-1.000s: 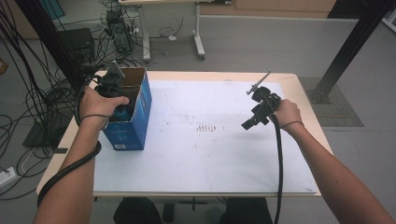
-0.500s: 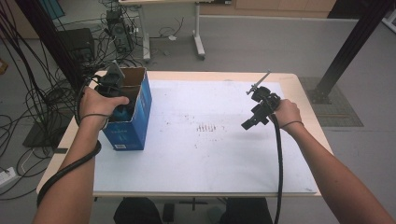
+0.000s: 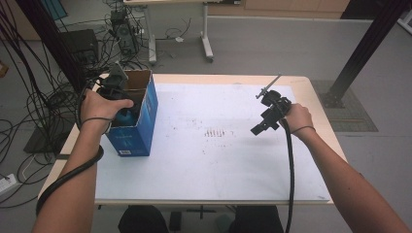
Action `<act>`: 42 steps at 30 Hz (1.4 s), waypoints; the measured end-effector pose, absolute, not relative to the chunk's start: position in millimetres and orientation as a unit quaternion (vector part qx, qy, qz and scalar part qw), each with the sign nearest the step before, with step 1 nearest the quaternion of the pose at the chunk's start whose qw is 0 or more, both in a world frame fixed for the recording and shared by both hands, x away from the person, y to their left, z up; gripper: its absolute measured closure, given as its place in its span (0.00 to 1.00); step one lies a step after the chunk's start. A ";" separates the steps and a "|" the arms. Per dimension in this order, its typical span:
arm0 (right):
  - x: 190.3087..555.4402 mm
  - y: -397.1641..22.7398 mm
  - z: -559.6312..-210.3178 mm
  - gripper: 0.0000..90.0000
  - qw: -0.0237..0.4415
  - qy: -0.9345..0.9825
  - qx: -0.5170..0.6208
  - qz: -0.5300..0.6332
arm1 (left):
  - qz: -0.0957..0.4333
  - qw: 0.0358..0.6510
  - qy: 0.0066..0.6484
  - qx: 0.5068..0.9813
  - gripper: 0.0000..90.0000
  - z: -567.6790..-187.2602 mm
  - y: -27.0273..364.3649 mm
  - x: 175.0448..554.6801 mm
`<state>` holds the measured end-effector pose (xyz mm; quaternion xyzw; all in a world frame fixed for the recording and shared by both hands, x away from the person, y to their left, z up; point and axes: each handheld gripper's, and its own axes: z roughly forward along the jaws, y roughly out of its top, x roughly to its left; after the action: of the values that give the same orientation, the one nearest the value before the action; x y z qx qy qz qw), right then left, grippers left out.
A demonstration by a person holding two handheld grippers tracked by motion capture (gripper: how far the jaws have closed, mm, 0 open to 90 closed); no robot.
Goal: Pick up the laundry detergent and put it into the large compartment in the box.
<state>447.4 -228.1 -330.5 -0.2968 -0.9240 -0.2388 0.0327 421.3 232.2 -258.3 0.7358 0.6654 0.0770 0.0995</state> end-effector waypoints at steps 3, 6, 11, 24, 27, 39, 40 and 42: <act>447.2 -227.7 -330.2 0.03 0.032 -0.924 -0.296 -0.239 | 0.079 0.100 0.667 0.734 0.39 -255.9 232.5 420.6; 446.9 -227.3 -329.8 0.03 0.032 -0.925 -0.296 -0.238 | 0.082 0.099 0.667 0.734 0.39 -252.9 231.9 419.8; 446.3 -227.3 -329.0 0.03 0.031 -0.923 -0.298 -0.239 | 0.083 0.099 0.665 0.735 0.38 -248.9 230.3 419.2; 445.9 -227.7 -328.2 0.03 0.030 -0.924 -0.296 -0.240 | 0.091 0.101 0.663 0.736 0.33 -238.3 226.3 415.8; 446.1 -227.1 -328.3 0.03 0.031 -0.924 -0.295 -0.241 | 0.097 0.099 0.661 0.738 0.32 -234.1 224.5 415.6; 446.4 -226.6 -328.6 0.03 0.030 -0.924 -0.295 -0.241 | 0.107 0.103 0.660 0.737 0.21 -217.6 221.3 410.7; 446.4 -226.5 -328.6 0.03 0.031 -0.924 -0.295 -0.240 | 0.108 0.108 0.661 0.734 0.20 -215.8 219.5 409.6; 446.5 -226.0 -328.6 0.03 0.030 -0.925 -0.294 -0.240 | 0.108 0.107 0.658 0.738 0.18 -211.9 217.5 408.2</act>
<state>446.5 -226.0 -328.6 -0.2939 -0.9247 -0.2402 0.0301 408.2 217.5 -211.9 0.7376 0.6579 0.1080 0.1070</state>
